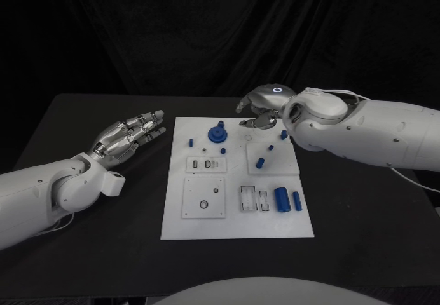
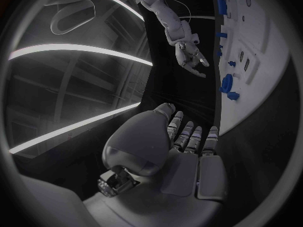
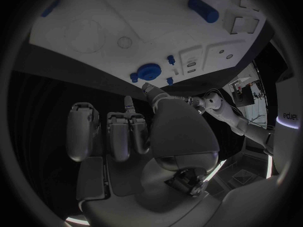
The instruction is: Assemble the parts on the task board
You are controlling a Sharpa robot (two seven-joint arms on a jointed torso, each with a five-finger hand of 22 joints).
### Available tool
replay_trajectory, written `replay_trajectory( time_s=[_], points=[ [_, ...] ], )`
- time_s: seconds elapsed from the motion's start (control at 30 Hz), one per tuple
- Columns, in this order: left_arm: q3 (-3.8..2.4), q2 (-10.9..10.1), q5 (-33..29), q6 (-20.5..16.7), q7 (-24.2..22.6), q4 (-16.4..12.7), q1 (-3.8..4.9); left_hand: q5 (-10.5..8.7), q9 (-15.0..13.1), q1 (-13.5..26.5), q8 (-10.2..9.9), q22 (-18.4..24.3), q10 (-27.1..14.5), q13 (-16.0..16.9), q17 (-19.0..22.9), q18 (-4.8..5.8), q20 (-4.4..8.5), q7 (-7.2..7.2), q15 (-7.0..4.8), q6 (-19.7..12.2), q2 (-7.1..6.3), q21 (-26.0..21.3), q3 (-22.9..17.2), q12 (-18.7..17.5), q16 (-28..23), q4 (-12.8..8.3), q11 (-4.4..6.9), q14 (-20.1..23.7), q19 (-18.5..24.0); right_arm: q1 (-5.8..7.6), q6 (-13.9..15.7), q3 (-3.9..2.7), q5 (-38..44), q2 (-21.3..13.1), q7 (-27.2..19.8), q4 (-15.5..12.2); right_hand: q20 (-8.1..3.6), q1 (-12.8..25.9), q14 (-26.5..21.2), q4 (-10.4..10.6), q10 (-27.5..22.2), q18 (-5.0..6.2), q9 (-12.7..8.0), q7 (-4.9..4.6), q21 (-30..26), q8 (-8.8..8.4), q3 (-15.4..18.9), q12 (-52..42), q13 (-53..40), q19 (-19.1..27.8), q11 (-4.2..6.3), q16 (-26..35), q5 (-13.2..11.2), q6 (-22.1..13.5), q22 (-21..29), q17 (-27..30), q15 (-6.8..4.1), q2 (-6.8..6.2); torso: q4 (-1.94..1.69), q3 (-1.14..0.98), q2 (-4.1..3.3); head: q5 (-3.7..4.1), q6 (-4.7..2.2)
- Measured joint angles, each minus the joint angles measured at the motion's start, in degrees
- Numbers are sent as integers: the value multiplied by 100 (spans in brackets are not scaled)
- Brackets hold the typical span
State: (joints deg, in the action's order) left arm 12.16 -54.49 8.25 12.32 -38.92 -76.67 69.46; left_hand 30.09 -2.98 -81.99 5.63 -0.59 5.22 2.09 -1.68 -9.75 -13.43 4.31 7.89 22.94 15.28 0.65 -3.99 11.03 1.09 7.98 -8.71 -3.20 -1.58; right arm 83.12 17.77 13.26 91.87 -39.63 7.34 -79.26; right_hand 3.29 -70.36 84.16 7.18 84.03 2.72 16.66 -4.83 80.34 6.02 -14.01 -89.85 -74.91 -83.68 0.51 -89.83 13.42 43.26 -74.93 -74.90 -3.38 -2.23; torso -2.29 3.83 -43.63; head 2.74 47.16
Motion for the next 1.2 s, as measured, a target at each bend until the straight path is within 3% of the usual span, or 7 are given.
replay_trajectory(
  time_s=[0.07,0.17,0.3,0.5,0.63,0.9,1.2],
  points=[
    [1,-18,0,0,0,-29,-8,0,0,0,0,0,0,0,-4,-1,0,0,0,0,0,0,0,0,0,0,0,0,0,82,36,0,-44,-353,-24,-280,8,0,0,32,0,0,12,-5,20,2,32,0,0,-8,0,0,-20,32,0,0,0,0,11,-1,3,-18,12],
    [1,-29,0,1,0,-65,-11,0,0,23,0,0,0,0,-4,-1,0,0,0,0,-23,0,0,0,0,0,0,0,0,138,85,8,-138,-738,-78,-470,8,43,0,74,0,0,24,25,89,30,74,0,0,-8,0,0,-49,85,0,0,0,-1,29,-4,10,-30,21],
    [0,-53,0,1,0,-100,-13,0,0,23,0,0,0,0,-4,0,0,0,0,0,-23,0,0,0,0,0,0,0,0,147,113,46,-279,-1170,-173,-596,8,64,0,112,0,-1,24,16,131,30,112,0,0,-8,0,0,-49,94,1,0,0,19,44,-4,14,65,-25],
    [0,-50,0,1,0,-169,-28,0,0,23,0,0,0,0,-4,-1,-27,0,24,0,-23,0,-17,0,0,-17,0,1,2,-67,140,75,-436,-1625,-263,-608,8,63,0,112,0,-1,20,48,108,30,112,0,0,-7,0,0,-14,63,1,0,0,18,67,-7,20,142,-71],
    [0,-57,0,3,0,-199,-59,0,0,23,0,0,0,0,-3,0,-42,0,42,0,-23,0,-24,0,0,-24,0,0,0,-263,186,84,-508,-1683,-325,-452,8,5,0,121,0,-1,5,47,26,6,121,0,0,-7,0,0,-120,63,1,0,0,-39,84,-5,26,120,-79],
    [0,-60,0,8,0,-209,-100,0,0,23,0,1,0,0,-3,-1,-42,21,42,-21,-23,0,-39,0,0,-8,0,1,0,-547,342,84,-578,-1549,-427,-47,-11,-98,0,158,0,-1,-63,88,-100,-82,192,0,0,13,0,0,-342,-41,2,-5,0,-79,109,-4,33,84,-23],
    [0,-85,0,14,0,-217,-127,0,0,22,0,-3,-21,0,-2,-1,-42,21,42,-21,-23,0,-65,0,0,-34,-20,1,0,-753,481,79,-608,-1352,-490,272,-32,-159,0,238,0,-2,-110,74,-214,-110,303,0,0,34,0,0,-615,-95,2,-4,0,-140,124,-15,33,37,10]
  ],
)
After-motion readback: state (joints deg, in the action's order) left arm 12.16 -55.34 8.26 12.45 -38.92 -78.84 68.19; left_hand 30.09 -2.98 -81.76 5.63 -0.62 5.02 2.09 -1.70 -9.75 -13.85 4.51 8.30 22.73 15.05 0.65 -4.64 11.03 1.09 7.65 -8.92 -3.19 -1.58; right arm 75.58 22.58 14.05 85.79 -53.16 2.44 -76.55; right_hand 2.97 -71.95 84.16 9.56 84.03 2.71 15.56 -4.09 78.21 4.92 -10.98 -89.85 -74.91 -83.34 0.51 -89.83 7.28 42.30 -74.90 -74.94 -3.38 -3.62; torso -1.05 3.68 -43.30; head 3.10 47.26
